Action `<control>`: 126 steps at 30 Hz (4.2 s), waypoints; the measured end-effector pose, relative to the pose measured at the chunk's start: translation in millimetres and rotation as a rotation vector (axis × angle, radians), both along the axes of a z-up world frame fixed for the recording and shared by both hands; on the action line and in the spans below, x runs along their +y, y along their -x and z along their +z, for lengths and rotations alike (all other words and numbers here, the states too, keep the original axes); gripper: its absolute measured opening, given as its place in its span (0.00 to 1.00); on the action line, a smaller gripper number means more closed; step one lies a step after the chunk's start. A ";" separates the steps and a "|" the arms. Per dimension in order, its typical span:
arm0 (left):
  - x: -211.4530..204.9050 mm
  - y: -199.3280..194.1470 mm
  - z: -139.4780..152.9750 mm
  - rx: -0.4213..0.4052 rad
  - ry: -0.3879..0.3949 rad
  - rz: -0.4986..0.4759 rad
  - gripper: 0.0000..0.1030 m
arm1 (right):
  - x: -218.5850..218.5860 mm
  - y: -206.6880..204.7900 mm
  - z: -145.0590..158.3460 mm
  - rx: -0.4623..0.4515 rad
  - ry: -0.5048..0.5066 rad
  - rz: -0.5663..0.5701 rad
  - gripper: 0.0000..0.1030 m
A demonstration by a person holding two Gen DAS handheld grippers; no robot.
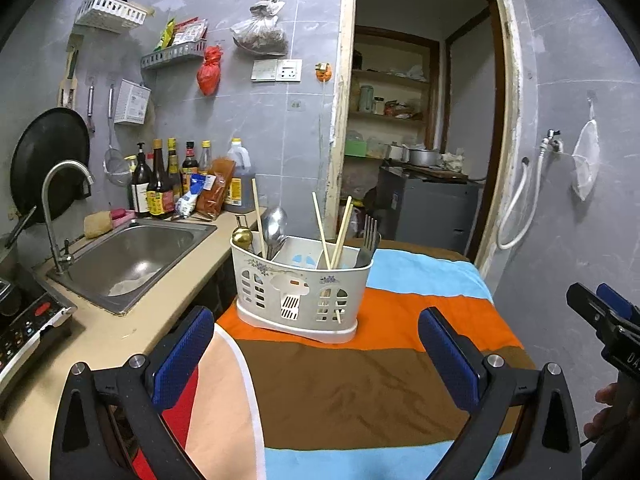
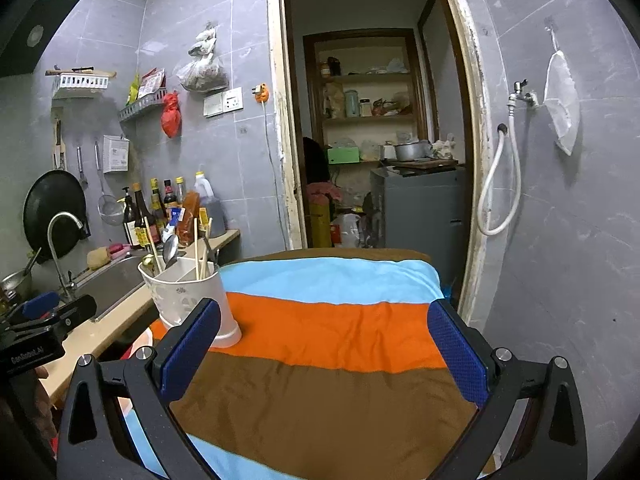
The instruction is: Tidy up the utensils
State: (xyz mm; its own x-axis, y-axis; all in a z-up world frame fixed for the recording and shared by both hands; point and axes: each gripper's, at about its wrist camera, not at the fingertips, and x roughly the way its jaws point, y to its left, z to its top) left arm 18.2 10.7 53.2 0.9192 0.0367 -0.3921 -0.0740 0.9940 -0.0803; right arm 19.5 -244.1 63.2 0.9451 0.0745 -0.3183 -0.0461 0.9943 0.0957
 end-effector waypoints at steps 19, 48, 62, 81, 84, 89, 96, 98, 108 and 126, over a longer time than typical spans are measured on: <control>22.8 14.3 -22.0 0.026 -0.008 -0.068 1.00 | 17.3 46.5 -17.3 0.042 -0.014 -0.097 0.99; 21.3 19.2 -23.3 0.038 -0.019 -0.055 1.00 | 21.9 42.5 -24.3 0.064 -0.015 -0.078 0.99; 20.4 19.7 -23.1 0.039 -0.019 -0.053 1.00 | 22.9 42.5 -25.7 0.064 -0.015 -0.078 0.99; 20.4 19.2 -23.6 0.039 -0.018 -0.053 1.00 | 22.3 43.3 -25.2 0.063 -0.017 -0.080 0.99; 20.2 19.8 -23.3 0.038 -0.019 -0.052 1.00 | 22.5 42.7 -26.0 0.063 -0.018 -0.080 0.99; 20.1 19.6 -23.5 0.038 -0.018 -0.051 1.00 | 22.5 42.8 -26.1 0.063 -0.017 -0.079 0.99; 20.2 19.0 -23.9 0.038 -0.018 -0.051 1.00 | 22.9 42.7 -26.5 0.063 -0.017 -0.079 0.99; 20.3 19.4 -23.6 0.038 -0.018 -0.051 1.00 | 23.0 42.6 -26.6 0.064 -0.016 -0.079 0.99; 20.4 19.2 -23.8 0.038 -0.017 -0.052 1.00 | 23.5 43.0 -26.5 0.064 -0.017 -0.081 0.99; 19.9 19.0 -23.7 0.038 -0.017 -0.051 1.00 | 23.7 42.8 -26.3 0.065 -0.018 -0.081 0.99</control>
